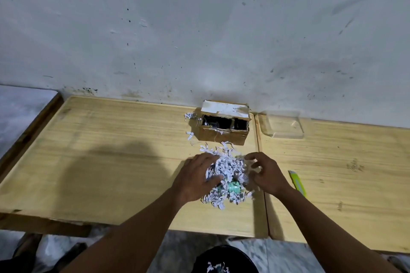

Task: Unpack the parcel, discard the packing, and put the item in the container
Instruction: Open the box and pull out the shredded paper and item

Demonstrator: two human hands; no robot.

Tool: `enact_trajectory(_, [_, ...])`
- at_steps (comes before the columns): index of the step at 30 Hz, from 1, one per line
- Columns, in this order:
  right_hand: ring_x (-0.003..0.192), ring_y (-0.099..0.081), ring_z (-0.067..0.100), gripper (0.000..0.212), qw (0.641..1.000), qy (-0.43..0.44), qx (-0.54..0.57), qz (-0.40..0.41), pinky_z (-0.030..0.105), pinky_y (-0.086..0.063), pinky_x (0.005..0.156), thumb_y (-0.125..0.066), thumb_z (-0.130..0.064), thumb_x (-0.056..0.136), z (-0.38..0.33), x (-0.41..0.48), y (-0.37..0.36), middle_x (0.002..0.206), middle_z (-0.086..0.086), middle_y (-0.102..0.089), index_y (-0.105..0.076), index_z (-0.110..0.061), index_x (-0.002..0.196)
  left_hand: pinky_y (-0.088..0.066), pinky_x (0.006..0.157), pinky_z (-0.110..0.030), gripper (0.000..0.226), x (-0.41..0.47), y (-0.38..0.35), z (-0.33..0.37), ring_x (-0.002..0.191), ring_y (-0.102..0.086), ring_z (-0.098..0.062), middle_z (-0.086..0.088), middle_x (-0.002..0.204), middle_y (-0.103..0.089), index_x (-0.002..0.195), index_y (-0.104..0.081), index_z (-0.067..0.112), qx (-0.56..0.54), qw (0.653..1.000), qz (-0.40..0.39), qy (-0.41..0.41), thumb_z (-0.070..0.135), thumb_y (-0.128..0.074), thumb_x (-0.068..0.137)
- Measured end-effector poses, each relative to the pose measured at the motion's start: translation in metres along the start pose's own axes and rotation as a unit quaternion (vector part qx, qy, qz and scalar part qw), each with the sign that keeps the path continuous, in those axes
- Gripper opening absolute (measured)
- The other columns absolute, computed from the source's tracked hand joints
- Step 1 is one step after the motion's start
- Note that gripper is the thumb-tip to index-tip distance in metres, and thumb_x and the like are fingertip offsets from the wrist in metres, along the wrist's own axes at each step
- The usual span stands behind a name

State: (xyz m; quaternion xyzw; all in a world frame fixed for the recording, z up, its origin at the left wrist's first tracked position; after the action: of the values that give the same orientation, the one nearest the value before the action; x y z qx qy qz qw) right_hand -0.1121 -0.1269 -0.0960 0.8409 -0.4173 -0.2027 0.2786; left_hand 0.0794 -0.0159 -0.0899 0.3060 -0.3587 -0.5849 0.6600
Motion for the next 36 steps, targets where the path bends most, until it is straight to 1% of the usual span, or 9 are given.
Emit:
enact_trajectory(3, [0.083,-0.060,0.011,0.031,0.999,0.014,-0.002,0.031,0.040,-0.053,0.073,-0.062,-0.027,0.069,0.000,-0.007,-0.003,0.098,-0.015,-0.061,-0.057,-0.040,0.097,-0.029,0.109,-0.034,0.063,0.013,-0.022,0.007,0.138,-0.032,-0.010,0.010,0.152,-0.036,0.144,-0.037,0.042,0.054,0.995,-0.079,-0.005,0.062,-0.054,0.087])
enact_trajectory(7, [0.099,-0.057,0.008,0.052,0.996,0.068,-0.052,-0.018,0.029,-0.050,0.079,-0.069,-0.045,0.082,-0.015,-0.006,-0.025,0.117,-0.012,-0.053,-0.054,-0.037,0.132,-0.042,0.091,-0.028,0.038,0.027,-0.012,0.004,0.113,-0.056,-0.015,0.005,0.122,-0.061,0.126,-0.061,0.030,-0.015,1.000,-0.007,0.006,0.035,-0.064,0.089])
enact_trajectory(13, [0.098,-0.060,0.021,0.043,0.999,0.028,-0.039,0.020,0.025,-0.048,0.080,-0.072,-0.014,0.085,-0.003,0.008,-0.023,0.113,0.001,-0.058,-0.062,-0.021,0.126,-0.054,0.076,-0.038,0.028,0.033,0.011,-0.042,0.086,-0.066,-0.030,-0.007,0.096,-0.069,0.105,-0.068,0.015,-0.075,0.993,0.053,0.073,0.015,-0.066,0.077])
enact_trajectory(17, [0.104,-0.061,0.029,0.037,0.994,-0.041,-0.072,0.076,0.027,-0.047,0.083,-0.068,-0.007,0.085,0.014,0.011,-0.006,0.117,0.008,-0.061,-0.065,-0.016,0.121,-0.054,0.079,-0.042,0.045,0.025,0.029,-0.069,0.091,-0.066,-0.034,-0.012,0.100,-0.069,0.113,-0.064,0.017,-0.082,0.985,0.107,0.103,0.009,-0.053,0.070])
enact_trajectory(20, [0.115,-0.054,0.029,0.054,0.989,-0.004,-0.117,0.087,0.039,-0.049,0.088,-0.072,-0.025,0.077,0.008,0.010,-0.005,0.131,0.005,-0.056,-0.059,-0.023,0.130,-0.048,0.097,-0.044,0.065,0.020,0.033,-0.068,0.117,-0.057,-0.035,-0.016,0.127,-0.061,0.134,-0.054,0.011,-0.061,0.982,0.126,0.123,0.008,-0.051,0.069])
enact_trajectory(24, [0.127,-0.046,0.024,0.059,0.987,0.098,-0.127,-0.002,0.038,-0.044,0.099,-0.064,-0.014,0.076,-0.019,0.015,-0.030,0.141,0.003,-0.051,-0.058,-0.030,0.133,-0.033,0.107,-0.043,0.055,0.018,0.012,-0.031,0.136,-0.042,-0.027,-0.012,0.146,-0.048,0.139,-0.052,0.021,0.067,0.995,0.046,-0.060,0.035,-0.057,0.087])
enact_trajectory(27, [0.121,-0.054,0.025,0.051,0.968,0.151,-0.187,-0.077,0.035,-0.050,0.094,-0.061,-0.012,0.076,-0.027,0.016,-0.049,0.133,0.004,-0.061,-0.068,-0.025,0.125,-0.041,0.104,-0.043,0.048,0.013,-0.009,-0.029,0.127,-0.053,-0.025,-0.007,0.138,-0.057,0.126,-0.064,0.026,0.076,0.993,-0.012,-0.093,0.052,-0.060,0.086])
enact_trajectory(30, [0.109,-0.061,0.025,0.041,0.967,0.147,-0.204,-0.044,0.033,-0.051,0.085,-0.057,-0.013,0.080,-0.024,0.015,-0.041,0.120,0.002,-0.068,-0.071,-0.022,0.118,-0.052,0.090,-0.043,0.034,0.010,-0.002,-0.038,0.108,-0.065,-0.025,-0.006,0.116,-0.070,0.108,-0.074,0.021,0.039,0.998,0.029,-0.044,0.040,-0.066,0.081])
enact_trajectory(36, [0.110,-0.060,0.029,0.044,0.970,0.026,-0.243,-0.007,0.037,-0.050,0.081,-0.065,-0.012,0.076,0.007,0.015,-0.004,0.121,0.000,-0.068,-0.071,-0.027,0.116,-0.051,0.092,-0.050,0.046,-0.005,0.012,-0.073,0.110,-0.064,-0.030,-0.010,0.116,-0.069,0.118,-0.067,0.020,0.067,0.996,0.036,0.039,0.029,-0.065,0.072])
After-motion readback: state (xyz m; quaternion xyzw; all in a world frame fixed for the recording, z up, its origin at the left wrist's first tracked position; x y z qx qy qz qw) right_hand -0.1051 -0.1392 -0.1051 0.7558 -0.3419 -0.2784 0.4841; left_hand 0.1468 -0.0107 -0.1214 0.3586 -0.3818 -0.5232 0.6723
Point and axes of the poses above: each hand's wrist, its own x-axis towards the middle knuckle, its own y-axis out of the back of the hand, z = x × y, the point moved 8 cm from there along x, towards the middle knuckle
